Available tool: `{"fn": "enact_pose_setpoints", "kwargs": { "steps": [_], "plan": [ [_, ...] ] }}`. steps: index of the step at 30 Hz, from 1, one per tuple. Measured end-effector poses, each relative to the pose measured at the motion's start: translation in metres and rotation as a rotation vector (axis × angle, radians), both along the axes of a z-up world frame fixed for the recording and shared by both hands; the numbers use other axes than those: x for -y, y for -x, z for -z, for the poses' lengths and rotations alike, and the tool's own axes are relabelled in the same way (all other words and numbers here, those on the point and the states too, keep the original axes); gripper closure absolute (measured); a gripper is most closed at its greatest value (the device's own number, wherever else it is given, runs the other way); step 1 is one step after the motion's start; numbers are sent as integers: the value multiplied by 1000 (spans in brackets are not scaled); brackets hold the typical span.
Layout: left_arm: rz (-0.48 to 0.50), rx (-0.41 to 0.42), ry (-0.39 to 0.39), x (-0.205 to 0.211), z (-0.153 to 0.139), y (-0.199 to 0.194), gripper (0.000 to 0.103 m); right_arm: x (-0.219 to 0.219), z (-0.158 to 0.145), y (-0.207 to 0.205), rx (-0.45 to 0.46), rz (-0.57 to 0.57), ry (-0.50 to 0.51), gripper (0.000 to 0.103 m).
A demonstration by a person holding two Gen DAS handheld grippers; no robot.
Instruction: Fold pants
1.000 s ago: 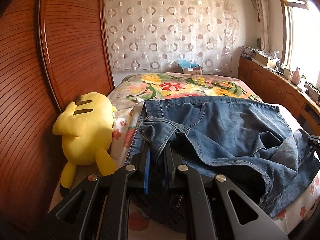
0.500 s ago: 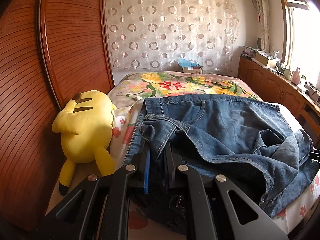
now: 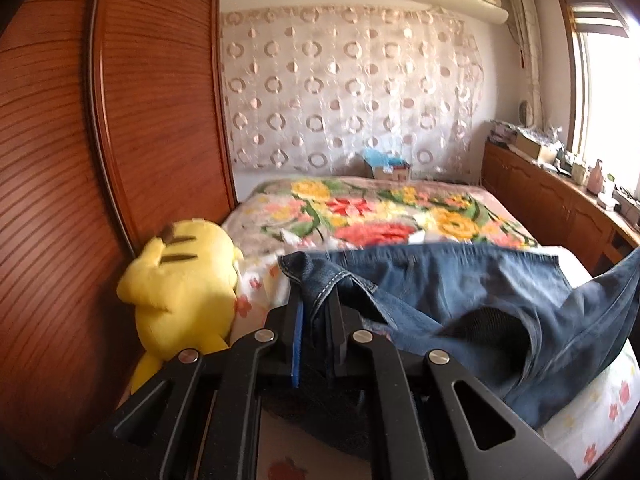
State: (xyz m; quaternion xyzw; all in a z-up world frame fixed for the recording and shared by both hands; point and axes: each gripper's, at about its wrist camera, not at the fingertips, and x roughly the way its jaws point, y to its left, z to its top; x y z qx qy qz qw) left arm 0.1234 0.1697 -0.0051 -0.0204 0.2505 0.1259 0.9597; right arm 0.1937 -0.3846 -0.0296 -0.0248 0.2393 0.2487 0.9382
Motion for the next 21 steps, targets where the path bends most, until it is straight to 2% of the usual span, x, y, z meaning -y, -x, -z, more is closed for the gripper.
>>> {"fn": "enact_pose_setpoints", "kwargs": {
  "steps": [5, 11, 14, 21],
  "plan": [
    [-10, 14, -8, -5, -15, -25, 93, 15, -18, -15, 44, 33, -58, 96],
    [0, -29, -20, -7, -8, -80, 93, 3, -8, -52, 50, 71, -8, 96],
    [4, -54, -16, -9, 0, -101, 93, -17, -2, -73, 41, 92, 14, 96],
    [10, -118, -16, -16, 15, -149, 93, -48, -8, -100, 9, 106, 55, 96]
  ]
}}
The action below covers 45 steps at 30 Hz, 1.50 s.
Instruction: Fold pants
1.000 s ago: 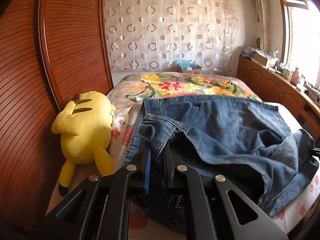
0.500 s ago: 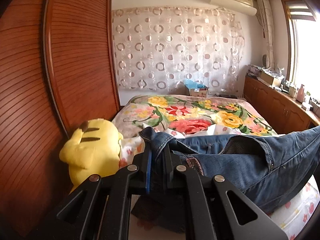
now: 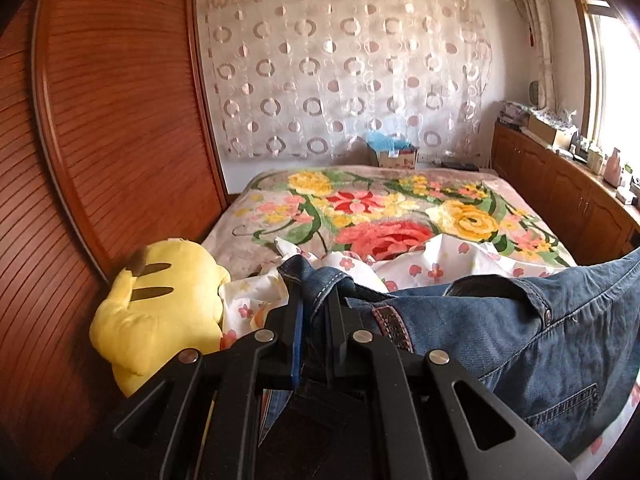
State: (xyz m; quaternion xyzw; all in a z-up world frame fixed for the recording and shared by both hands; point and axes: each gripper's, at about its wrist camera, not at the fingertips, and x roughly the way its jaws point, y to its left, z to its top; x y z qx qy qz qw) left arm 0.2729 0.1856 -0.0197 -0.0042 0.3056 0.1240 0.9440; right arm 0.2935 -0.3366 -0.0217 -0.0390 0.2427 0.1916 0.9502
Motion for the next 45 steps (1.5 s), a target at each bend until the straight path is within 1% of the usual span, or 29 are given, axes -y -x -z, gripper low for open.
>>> {"fn": "enact_pose_setpoints", "kwargs": {
  "steps": [2, 4, 5, 6, 7, 8, 9, 15, 17, 20, 23, 26, 29, 31, 32, 33, 39, 43, 45],
  "plan": [
    [12, -39, 16, -2, 10, -13, 93, -8, 5, -12, -22, 1, 25, 96],
    [17, -86, 28, -3, 20, -21, 88, -14, 9, -26, -50, 2, 42, 96],
    [21, -101, 33, -4, 24, -22, 83, -18, 14, -32, -68, 3, 49, 96],
    [26, -110, 38, -5, 27, -21, 74, -20, 14, -41, -81, 3, 54, 96],
    [29, -115, 40, -6, 28, -21, 70, -23, 18, -45, -94, 5, 62, 96],
    [30, -118, 40, -6, 28, -19, 62, -25, 20, -49, -103, 7, 68, 96],
    [35, -120, 43, -8, 29, -15, 59, -27, 22, -52, -114, 9, 75, 96],
    [65, -127, 69, -16, 21, 0, 53, -31, 17, -64, -142, 13, 115, 96],
    [88, -133, 90, -15, 16, 5, 53, -33, 17, -71, -150, 15, 127, 96],
    [110, -146, 134, -15, 15, 6, 53, -32, 15, -70, -156, 18, 133, 96],
    [120, -202, 99, -7, 26, 0, 53, -29, 11, -70, -150, 18, 126, 96],
    [139, -239, 107, -1, 39, -7, 53, -27, 13, -73, -146, 15, 120, 96],
    [154, -227, 112, 3, 38, -9, 53, -26, 17, -74, -146, 10, 123, 96],
    [178, -208, 131, 6, 34, -13, 41, -25, 18, -75, -146, 7, 125, 96],
    [183, -202, 142, 7, 32, -15, 29, -25, 18, -74, -146, 6, 124, 96],
    [180, -204, 145, 8, 32, -18, 23, -24, 19, -74, -146, 4, 121, 96],
    [184, -213, 127, 15, 34, -23, 23, -20, 22, -75, -156, 1, 111, 96],
    [186, -171, 149, 9, 23, -8, 23, -18, 23, -77, -161, -1, 112, 96],
    [188, -153, 148, 5, 15, 4, 23, -19, 23, -78, -165, -1, 113, 96]
  ]
}}
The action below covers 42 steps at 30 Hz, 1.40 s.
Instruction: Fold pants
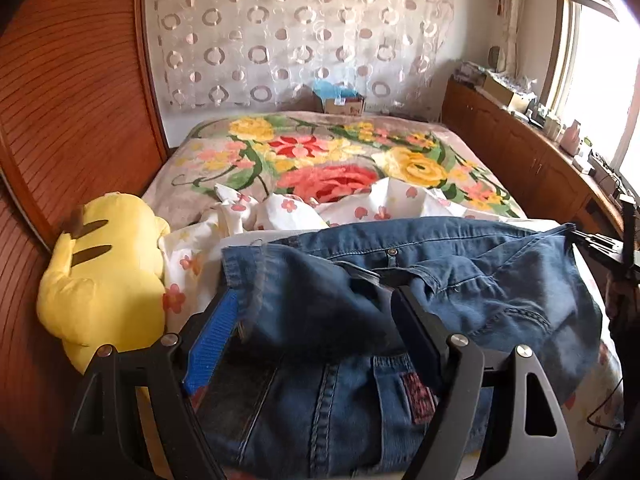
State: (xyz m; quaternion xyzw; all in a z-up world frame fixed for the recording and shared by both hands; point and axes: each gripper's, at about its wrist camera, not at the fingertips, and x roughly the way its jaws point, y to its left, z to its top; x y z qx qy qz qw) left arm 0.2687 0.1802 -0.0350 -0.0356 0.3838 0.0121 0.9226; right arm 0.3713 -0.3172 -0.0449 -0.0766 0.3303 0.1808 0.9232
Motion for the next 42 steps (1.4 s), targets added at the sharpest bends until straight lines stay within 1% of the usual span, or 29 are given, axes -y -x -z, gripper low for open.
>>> {"fn": "enact_pose_setpoints", "kwargs": {
  "steps": [3, 6, 8, 11, 13, 19, 22, 23, 24, 25, 27, 28, 29, 30, 33, 35, 39, 42],
  "plan": [
    [10, 23, 1, -3, -6, 15, 23, -1, 0, -1, 0, 2, 2, 96],
    [-5, 14, -31, -7, -2, 17, 23, -2, 0, 0, 3, 2, 2, 96],
    [-18, 1, -32, -14, 5, 14, 23, -2, 0, 0, 4, 4, -1, 96],
    [-31, -11, -31, -23, 17, 2, 24, 0, 1, 0, 2, 4, -5, 96],
    [-41, -22, -37, -31, 27, -9, 27, 1, 2, 1, -1, 3, -4, 96],
    [-47, -72, 0, -48, 52, -39, 36, 3, 5, -2, -11, -1, -10, 96],
    [-27, -90, 31, -48, 60, -51, 44, 2, 5, -3, -13, 1, -11, 96],
    [-22, -92, 34, -47, 61, -52, 49, 1, 6, -4, -14, 1, -11, 96],
    [-13, -97, 37, -45, 63, -55, 56, 1, 7, -5, -15, 1, -10, 96],
    [-6, -100, 41, -43, 64, -57, 59, 0, 8, -5, -16, 1, -11, 96],
    [3, -97, 44, -40, 64, -58, 74, -1, 10, -7, -22, 2, -10, 96],
    [9, -95, 43, -38, 65, -57, 77, -1, 11, -7, -24, 3, -10, 96],
    [13, -92, 37, -36, 65, -57, 89, -1, 12, -8, -27, 3, -11, 96],
    [18, -91, 30, -33, 64, -55, 97, -1, 12, -7, -28, 3, -11, 96],
    [15, -68, -8, -27, 57, -49, 102, 1, 9, -5, -22, 1, -16, 96],
    [2, -47, -30, -27, 51, -45, 102, 2, 6, -2, -10, 0, -25, 96],
    [-45, -7, -42, -37, 34, -38, 102, 7, 0, 5, 28, 11, -47, 96],
    [-46, 3, -65, -42, 28, -38, 102, 8, -5, 12, 61, 17, -58, 96]
  ]
}}
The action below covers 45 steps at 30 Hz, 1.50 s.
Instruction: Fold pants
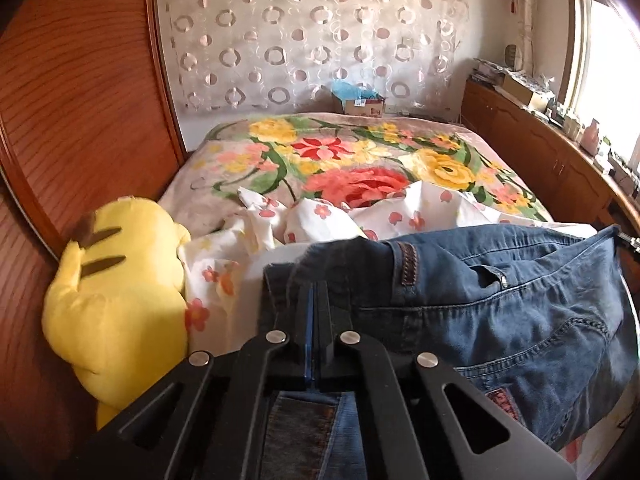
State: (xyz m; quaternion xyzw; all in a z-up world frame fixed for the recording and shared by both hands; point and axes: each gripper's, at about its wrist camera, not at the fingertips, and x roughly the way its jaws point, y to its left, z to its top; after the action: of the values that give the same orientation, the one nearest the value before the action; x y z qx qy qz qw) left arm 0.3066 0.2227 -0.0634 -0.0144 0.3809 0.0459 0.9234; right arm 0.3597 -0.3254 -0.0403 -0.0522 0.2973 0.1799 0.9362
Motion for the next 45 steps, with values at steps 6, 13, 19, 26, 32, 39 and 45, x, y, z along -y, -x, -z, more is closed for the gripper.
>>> {"fn": "enact_pose_setpoints", "kwargs": {
  "steps": [6, 13, 19, 26, 32, 39, 45],
  "plan": [
    [-23, -65, 35, -14, 18, -17, 62, -6, 15, -4, -15, 50, 76, 96],
    [20, -121, 57, -4, 42, -39, 61, -13, 39, -15, -67, 50, 81, 96],
    [62, -126, 99, -4, 46, -53, 65, -10, 37, -18, -50, 32, 77, 96],
    [91, -138, 80, 5, 56, -59, 79, -5, 38, -20, -56, 27, 82, 96],
    [81, -122, 72, 5, 53, -54, 95, -4, 35, -19, -52, 25, 81, 96],
    [24, -12, 56, 0, 13, -15, 98, 0, 27, -9, -28, 25, 61, 96],
    [-26, 119, 30, -13, -43, 33, 98, 4, 8, 12, 29, -8, 4, 96]
  ]
}}
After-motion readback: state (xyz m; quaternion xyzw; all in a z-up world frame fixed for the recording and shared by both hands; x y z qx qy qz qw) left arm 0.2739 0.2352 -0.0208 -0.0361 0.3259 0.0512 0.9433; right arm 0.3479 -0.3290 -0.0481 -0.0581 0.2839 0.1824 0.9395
